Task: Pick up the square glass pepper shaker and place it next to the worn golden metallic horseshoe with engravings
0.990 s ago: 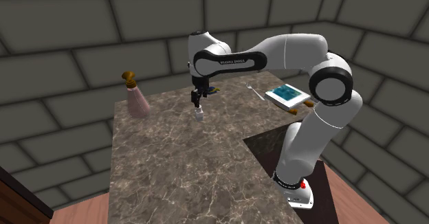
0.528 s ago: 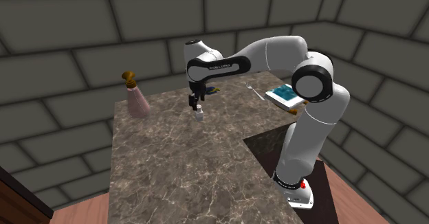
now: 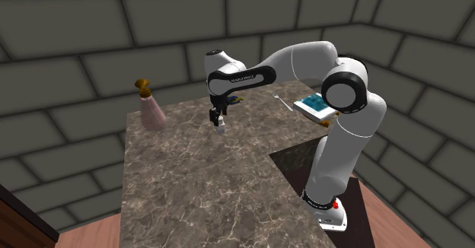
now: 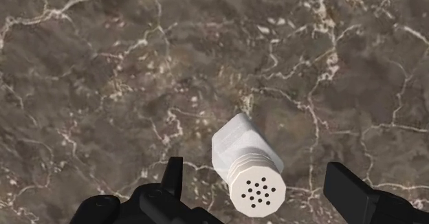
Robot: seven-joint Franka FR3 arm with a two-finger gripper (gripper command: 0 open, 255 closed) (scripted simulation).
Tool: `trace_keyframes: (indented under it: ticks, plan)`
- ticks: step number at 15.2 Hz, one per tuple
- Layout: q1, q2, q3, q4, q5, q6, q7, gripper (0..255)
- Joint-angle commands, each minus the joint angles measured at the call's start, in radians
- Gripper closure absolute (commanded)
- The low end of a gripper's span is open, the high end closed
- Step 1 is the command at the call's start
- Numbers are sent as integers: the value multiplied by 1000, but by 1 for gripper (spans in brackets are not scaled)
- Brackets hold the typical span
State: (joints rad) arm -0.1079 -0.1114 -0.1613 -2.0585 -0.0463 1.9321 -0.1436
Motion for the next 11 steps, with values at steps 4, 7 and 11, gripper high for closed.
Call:
trace_keyframes:
  ticks: [4,7,11]
  plan:
    - [0,0,0,-1,0,1,0,255]
    - [0,0,0,-1,0,1,0,255]
    - [0,0,0,0,0,0,0,255]
